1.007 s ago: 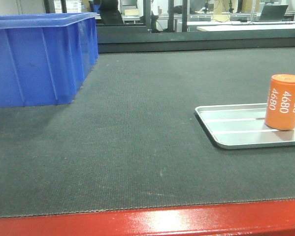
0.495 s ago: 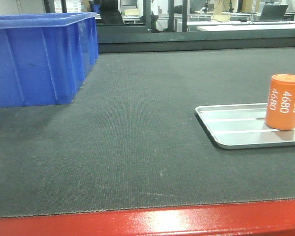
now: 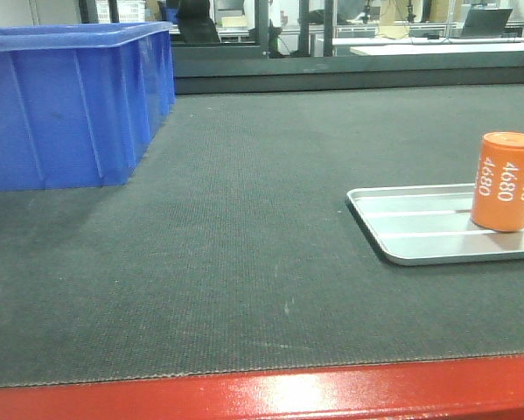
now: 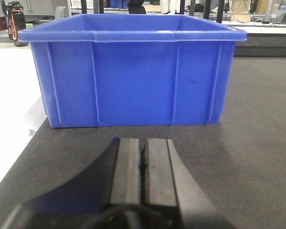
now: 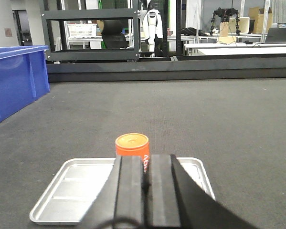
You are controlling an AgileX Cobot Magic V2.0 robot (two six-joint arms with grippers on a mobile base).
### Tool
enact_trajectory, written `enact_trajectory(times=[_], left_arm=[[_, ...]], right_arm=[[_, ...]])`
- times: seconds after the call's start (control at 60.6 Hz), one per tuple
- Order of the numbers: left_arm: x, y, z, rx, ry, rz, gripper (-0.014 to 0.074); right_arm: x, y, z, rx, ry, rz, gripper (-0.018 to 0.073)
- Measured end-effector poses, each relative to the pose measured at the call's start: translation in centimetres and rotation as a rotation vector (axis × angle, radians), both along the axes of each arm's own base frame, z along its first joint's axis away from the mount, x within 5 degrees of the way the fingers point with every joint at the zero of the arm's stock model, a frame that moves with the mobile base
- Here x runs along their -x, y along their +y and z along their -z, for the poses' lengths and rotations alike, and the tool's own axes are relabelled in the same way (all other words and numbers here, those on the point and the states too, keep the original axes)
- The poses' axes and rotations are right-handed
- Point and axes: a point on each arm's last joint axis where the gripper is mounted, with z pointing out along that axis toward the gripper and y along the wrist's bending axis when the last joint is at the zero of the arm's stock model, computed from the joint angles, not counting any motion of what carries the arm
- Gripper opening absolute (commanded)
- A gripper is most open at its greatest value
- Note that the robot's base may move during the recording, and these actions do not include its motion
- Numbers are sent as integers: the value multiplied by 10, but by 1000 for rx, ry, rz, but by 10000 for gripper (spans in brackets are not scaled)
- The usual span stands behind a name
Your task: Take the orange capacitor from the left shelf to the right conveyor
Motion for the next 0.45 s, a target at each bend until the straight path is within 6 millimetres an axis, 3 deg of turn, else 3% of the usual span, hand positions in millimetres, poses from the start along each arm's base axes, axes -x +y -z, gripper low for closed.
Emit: enact_trajectory(times=[0.446], left_arm=[[0, 0, 0, 0, 0, 0, -126]], right_arm=[[0, 0, 0, 0, 1, 0, 48]])
